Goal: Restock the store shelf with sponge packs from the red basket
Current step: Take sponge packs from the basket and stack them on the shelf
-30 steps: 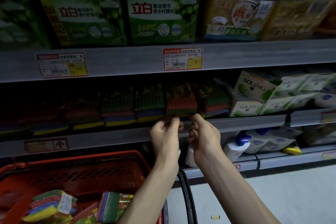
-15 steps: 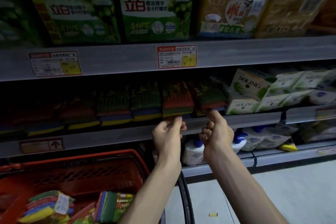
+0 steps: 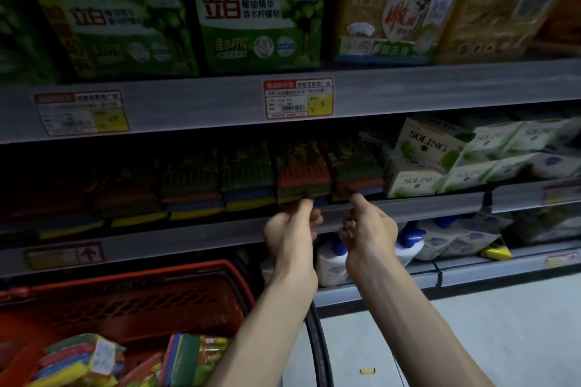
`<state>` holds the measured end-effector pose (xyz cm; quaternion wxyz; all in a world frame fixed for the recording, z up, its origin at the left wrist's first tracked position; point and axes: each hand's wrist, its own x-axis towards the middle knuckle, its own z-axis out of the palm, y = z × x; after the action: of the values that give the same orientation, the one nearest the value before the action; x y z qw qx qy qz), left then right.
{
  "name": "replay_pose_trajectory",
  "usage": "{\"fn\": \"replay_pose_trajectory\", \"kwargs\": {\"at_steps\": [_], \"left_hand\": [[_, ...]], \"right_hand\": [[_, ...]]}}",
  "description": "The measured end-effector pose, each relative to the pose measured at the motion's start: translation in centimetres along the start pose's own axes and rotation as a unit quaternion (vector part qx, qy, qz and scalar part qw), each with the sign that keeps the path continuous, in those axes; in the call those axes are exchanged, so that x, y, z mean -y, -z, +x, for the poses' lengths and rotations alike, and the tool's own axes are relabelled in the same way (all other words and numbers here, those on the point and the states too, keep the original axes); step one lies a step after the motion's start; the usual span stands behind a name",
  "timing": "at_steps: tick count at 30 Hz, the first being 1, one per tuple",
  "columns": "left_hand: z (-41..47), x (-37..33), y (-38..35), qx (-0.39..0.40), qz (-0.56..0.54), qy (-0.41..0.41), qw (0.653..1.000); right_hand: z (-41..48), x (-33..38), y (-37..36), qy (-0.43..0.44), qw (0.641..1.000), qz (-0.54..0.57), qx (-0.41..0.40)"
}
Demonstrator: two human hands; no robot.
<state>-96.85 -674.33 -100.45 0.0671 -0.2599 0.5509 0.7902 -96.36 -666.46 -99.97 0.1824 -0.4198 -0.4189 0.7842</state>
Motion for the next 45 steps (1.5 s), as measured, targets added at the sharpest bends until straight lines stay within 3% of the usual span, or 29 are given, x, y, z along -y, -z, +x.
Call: {"fn": "replay_pose_trajectory", "kwargs": {"at_steps": [14, 34, 38, 45], "left_hand": [[-0.2, -1.2, -0.9, -0.034, -0.021, 0.011, 0.999], [-0.8, -1.8, 0.1, -0.015, 0.056, 0.002, 0.998], [-0.6, -1.7, 1.9, 0.02, 0.08, 0.006, 0.997], [1.2, -2.7, 7.2, -0.02, 0.049, -0.025, 0.998]], "right_hand": [[-0.5, -0.3, 0.3, 0.007, 0.999, -0.025, 0.03], [-2.1, -0.6, 0.9, -0.009, 0.997, -0.044, 0.055], [-3.6, -1.7, 0.3, 0.004, 0.991, -0.084, 0.1], [-6.6, -4.4, -2.7, 0.023, 0.978, -0.141, 0.155]]}}
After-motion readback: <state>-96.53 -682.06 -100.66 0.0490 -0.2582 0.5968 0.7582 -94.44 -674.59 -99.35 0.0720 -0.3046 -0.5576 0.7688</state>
